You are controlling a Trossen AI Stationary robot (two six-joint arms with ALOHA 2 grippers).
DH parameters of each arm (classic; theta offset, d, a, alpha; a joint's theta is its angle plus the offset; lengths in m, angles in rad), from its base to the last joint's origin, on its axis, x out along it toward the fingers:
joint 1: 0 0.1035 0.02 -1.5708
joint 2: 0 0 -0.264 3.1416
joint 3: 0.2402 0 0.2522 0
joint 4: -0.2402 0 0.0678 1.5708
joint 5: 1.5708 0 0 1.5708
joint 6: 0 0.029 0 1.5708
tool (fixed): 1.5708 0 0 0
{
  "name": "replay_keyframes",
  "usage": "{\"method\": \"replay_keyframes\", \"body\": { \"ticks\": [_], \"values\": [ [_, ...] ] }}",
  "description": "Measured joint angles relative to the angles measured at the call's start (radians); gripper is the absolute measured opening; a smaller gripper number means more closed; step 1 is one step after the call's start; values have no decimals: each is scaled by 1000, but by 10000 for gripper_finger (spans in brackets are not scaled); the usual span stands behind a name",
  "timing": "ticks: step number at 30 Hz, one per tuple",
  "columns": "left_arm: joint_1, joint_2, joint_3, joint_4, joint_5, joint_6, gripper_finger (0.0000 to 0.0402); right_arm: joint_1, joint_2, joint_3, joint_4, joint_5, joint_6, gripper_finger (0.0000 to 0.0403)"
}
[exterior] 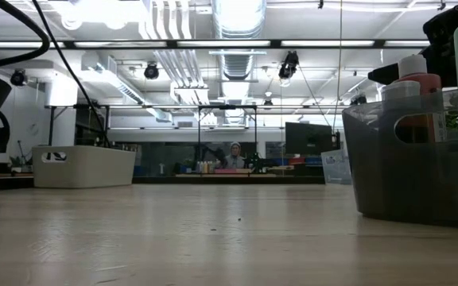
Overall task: Pick & Place Paint Supplies
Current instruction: Put the blue scissors into the white bin
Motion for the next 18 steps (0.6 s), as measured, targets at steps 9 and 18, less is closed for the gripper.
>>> {"method": "replay_keyframes", "body": {
  "ticks": [9, 18],
  "values": [
    [0, -1, 0, 1, 0, -6, 14, 0, 0, 0, 0, 0, 0, 90],
    [5, -40, 53, -94, -51, -20, 14, 0, 0, 0, 0, 0, 0, 90]
  ]
}}
